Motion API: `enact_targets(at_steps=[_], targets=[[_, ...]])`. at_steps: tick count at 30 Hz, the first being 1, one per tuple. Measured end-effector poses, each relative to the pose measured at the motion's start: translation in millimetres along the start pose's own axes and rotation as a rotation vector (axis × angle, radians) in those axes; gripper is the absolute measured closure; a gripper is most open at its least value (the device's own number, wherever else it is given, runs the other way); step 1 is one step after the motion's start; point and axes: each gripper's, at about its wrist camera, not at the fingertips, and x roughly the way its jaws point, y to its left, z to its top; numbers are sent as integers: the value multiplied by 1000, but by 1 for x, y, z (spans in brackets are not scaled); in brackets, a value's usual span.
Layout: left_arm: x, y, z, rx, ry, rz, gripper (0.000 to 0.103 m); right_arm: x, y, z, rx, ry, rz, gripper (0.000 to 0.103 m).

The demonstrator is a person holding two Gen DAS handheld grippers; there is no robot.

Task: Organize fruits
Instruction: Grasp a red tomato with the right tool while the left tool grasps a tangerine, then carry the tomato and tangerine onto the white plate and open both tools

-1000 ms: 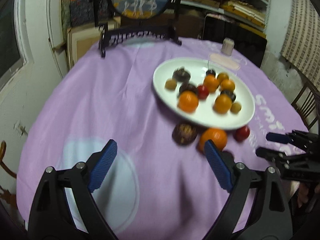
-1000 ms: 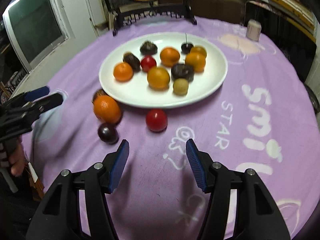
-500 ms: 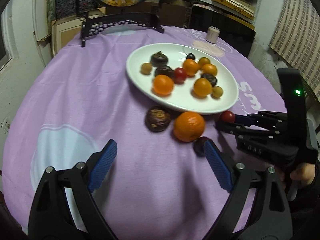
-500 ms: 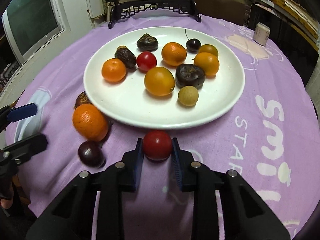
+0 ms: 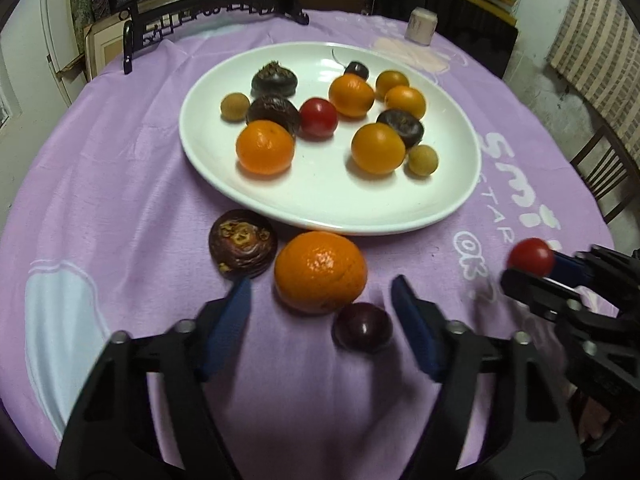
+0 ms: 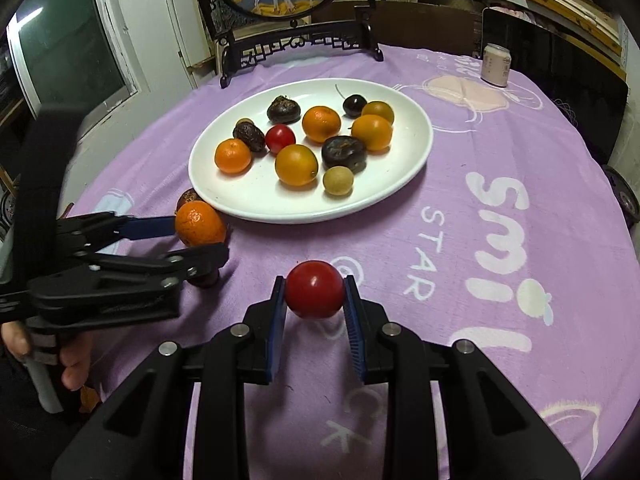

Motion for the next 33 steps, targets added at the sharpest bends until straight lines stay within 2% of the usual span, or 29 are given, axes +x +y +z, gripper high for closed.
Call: enact_targets(at_steps=[1, 2, 4, 11, 16, 20, 25, 33], targets=[[3, 1, 1, -7, 10, -18, 48, 0, -1, 0, 1, -2, 2, 75], [4, 2, 3, -22, 15, -26, 49, -1, -1, -1, 3, -4, 5, 75], [5, 3, 4, -30, 11, -10, 58, -1, -2, -1, 6, -4, 13, 75], [-11, 5, -3, -19, -22, -41, 59, 0, 4, 0, 1, -4, 29, 75], [-45, 6, -8, -3, -88, -64, 59, -2, 10, 4, -2, -9, 31, 74], [-64, 8, 1, 17, -142, -65, 59, -5, 15, 16, -17, -27, 23, 74], [-73, 15, 41, 17, -195, -27, 59, -12, 23, 52, -46, -78, -9, 75], [-46, 19, 130, -15, -210, 5, 59, 4, 14, 125, -42, -105, -67, 75]])
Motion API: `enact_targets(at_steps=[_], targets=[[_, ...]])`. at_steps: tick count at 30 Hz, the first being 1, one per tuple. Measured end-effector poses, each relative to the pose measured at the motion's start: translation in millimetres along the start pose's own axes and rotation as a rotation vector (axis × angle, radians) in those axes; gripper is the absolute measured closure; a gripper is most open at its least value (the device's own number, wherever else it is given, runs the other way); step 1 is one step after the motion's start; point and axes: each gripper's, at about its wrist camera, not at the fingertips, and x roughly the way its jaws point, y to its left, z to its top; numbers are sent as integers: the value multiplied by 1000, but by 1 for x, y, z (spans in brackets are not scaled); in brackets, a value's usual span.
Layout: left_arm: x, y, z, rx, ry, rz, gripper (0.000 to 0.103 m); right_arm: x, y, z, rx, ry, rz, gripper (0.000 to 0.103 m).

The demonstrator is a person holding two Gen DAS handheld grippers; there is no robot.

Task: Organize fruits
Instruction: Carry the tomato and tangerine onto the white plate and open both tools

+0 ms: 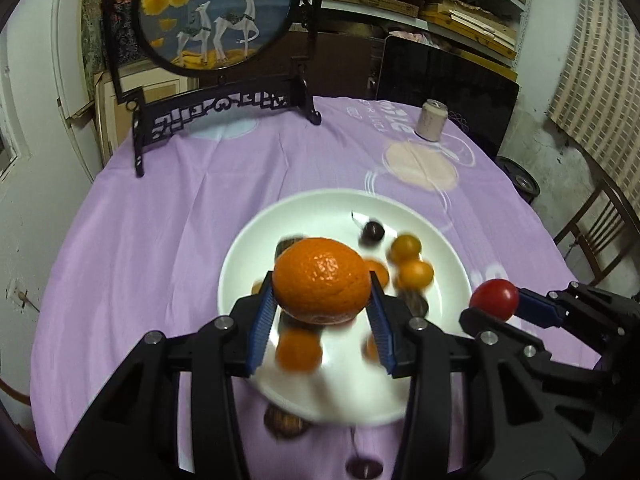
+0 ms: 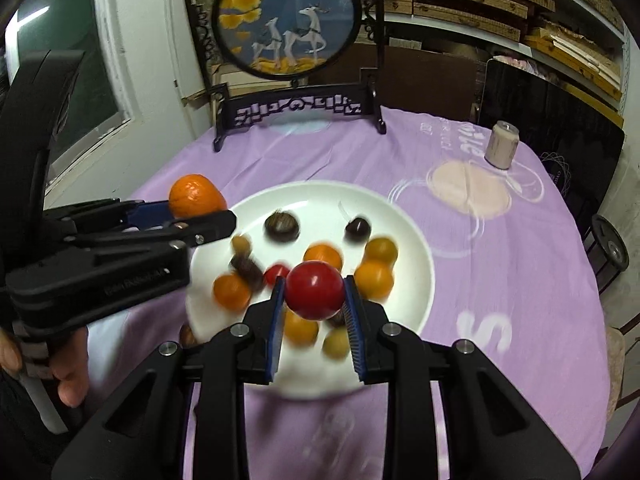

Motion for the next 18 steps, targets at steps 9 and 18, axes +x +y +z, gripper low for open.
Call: enact_targets(at_steps=[9, 18], targets=[[65, 8, 14, -54, 91, -3, 59, 72, -22, 19, 36, 99, 4, 75], [80, 15, 10, -54, 125, 5, 58, 99, -25, 14, 28, 152, -11, 74]])
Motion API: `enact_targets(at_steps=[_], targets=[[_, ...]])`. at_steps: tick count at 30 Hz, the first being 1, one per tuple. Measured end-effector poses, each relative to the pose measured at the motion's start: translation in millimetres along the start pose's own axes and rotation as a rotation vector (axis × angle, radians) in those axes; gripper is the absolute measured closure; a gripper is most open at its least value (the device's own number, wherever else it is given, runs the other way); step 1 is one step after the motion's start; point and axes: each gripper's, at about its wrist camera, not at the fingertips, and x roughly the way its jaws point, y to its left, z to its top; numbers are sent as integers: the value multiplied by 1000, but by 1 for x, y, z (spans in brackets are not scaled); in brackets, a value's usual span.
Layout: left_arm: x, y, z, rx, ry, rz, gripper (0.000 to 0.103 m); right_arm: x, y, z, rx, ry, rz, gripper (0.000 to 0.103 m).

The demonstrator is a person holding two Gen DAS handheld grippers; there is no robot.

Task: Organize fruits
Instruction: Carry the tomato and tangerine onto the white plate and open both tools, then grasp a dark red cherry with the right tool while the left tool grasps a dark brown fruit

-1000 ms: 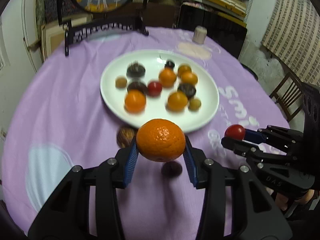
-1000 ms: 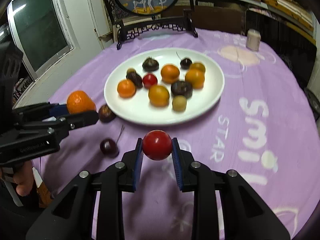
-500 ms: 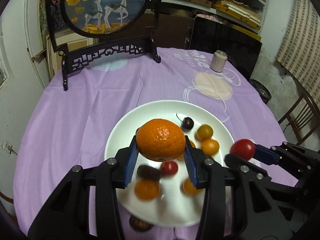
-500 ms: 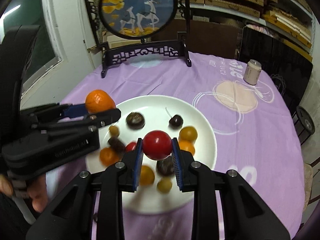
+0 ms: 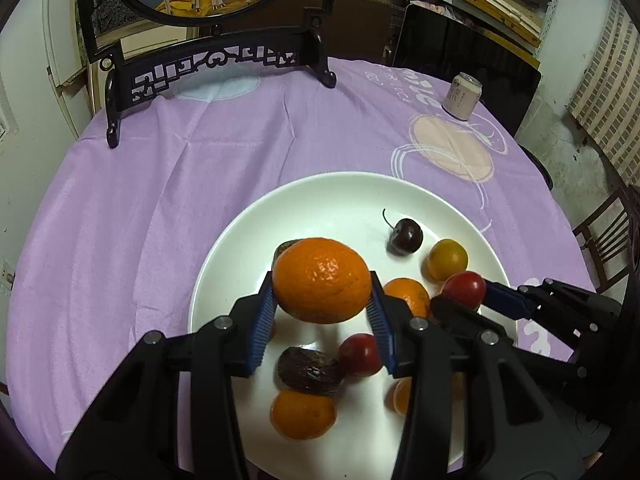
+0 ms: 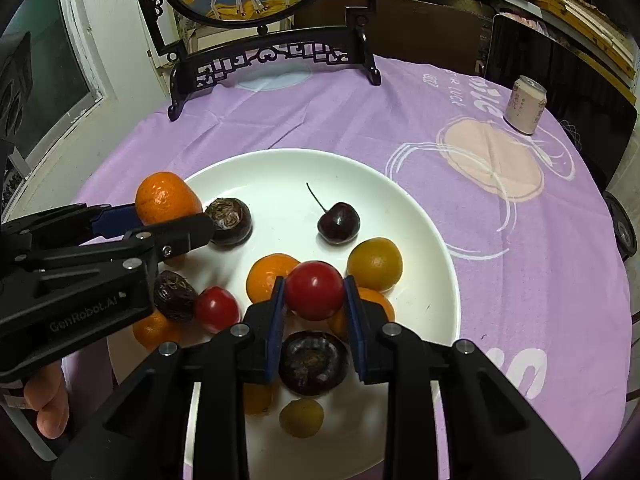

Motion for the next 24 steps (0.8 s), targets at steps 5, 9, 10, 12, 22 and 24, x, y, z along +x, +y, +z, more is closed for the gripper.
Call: enact_targets(at_steps=[5, 9, 10, 12, 22, 24], targets=[[-17, 5, -4, -10, -64, -10, 40, -9, -8, -5, 34, -33, 0, 57], [-49, 8, -19, -18, -125, 3, 38, -41, -12, -21, 66, -85, 10, 57], [-59, 8, -25, -18, -141, 3, 37, -52, -11, -26, 63, -103, 12, 57], [-82, 7, -41, -13, -189, 11, 30, -78, -4, -42, 43, -154, 8, 51], [-129, 4, -96, 29, -235, 40, 23, -123, 31, -95, -33, -156, 26, 50], [-131, 4, -103, 32, -228, 39, 23, -122, 37, -101, -42, -140, 30, 50]])
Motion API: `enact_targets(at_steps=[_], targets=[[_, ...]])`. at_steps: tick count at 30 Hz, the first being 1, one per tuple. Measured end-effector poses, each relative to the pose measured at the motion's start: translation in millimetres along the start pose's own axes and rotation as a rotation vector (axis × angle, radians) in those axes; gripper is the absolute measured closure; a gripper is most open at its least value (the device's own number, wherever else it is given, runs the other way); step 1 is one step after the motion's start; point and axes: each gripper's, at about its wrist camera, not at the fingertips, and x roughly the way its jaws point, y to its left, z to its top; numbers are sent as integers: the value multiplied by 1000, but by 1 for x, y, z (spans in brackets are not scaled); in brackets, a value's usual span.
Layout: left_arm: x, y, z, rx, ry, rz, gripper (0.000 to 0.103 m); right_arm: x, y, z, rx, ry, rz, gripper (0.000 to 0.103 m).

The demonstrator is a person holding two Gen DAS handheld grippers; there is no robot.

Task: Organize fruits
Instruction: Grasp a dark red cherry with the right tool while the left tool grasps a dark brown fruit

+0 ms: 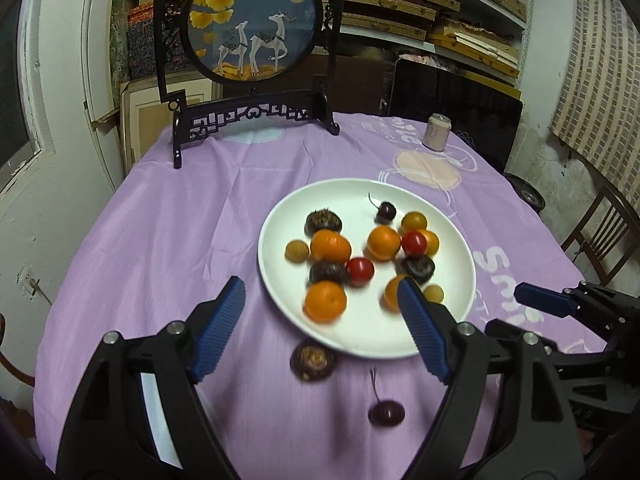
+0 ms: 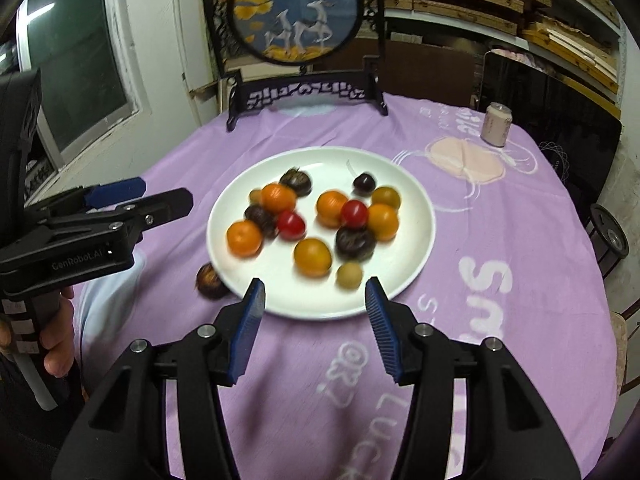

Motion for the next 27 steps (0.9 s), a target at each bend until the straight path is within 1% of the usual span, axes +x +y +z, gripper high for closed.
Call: enact_targets(at_steps=[8, 13, 15, 18, 22, 24, 27], targets=[[-9, 8, -16, -11, 19, 6, 20, 3, 13, -17, 1, 53, 20, 50], [-13, 18, -30, -22, 32, 25, 14, 10, 24, -31, -14, 104, 45, 49], [-13, 27, -38, -35, 47, 38, 13, 17, 31, -39, -19, 136, 63, 49], [-14, 41, -53, -50, 66, 58, 10, 29, 43, -48, -34, 186, 111, 49], [-16, 57, -66, -77, 90, 85, 10, 47, 61, -52, -63, 219, 145, 49], [-16, 66, -70, -94, 98, 102, 10, 55, 66, -50, -74, 223, 143, 49], [-19, 77, -72, -120, 102, 116, 10, 67, 73, -49, -97, 222, 113, 49]])
